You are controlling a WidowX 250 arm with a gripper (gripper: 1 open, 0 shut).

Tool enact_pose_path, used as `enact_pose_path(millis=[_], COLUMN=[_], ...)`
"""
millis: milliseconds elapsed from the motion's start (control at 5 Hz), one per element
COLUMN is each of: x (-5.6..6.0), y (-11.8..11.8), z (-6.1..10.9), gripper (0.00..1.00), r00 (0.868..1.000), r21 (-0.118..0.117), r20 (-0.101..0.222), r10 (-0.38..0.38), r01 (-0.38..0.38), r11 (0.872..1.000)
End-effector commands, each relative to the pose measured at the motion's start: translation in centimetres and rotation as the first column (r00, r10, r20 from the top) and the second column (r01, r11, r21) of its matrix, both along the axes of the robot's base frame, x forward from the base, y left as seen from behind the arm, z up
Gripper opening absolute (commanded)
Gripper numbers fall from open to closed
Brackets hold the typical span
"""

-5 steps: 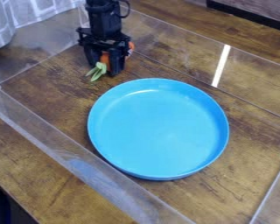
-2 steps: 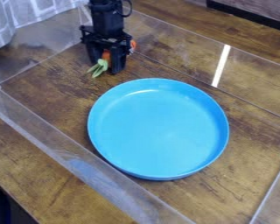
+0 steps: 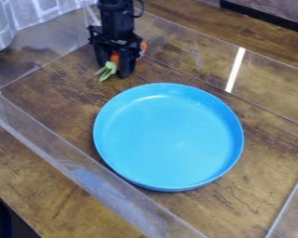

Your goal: Put the carrot in the blue tray

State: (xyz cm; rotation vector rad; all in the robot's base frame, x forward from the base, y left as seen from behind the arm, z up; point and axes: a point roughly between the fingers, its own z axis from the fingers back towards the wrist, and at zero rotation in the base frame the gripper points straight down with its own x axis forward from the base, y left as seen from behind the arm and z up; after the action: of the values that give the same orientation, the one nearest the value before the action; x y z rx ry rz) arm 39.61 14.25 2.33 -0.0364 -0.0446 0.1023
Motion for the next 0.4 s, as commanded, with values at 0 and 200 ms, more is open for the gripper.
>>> enact_pose_path(millis=[0,200], x=[0.68,0.8], y=[-1.16,-1.36], z=[0.62,0.86], gripper=[0.0,0.0], r00=[0.999,0.999], r21=[0.002,-0.001], r20=[0.017,0.021], r10=[-0.037,-0.047], r01=[0.037,0.047], r11=[0.999,0.999])
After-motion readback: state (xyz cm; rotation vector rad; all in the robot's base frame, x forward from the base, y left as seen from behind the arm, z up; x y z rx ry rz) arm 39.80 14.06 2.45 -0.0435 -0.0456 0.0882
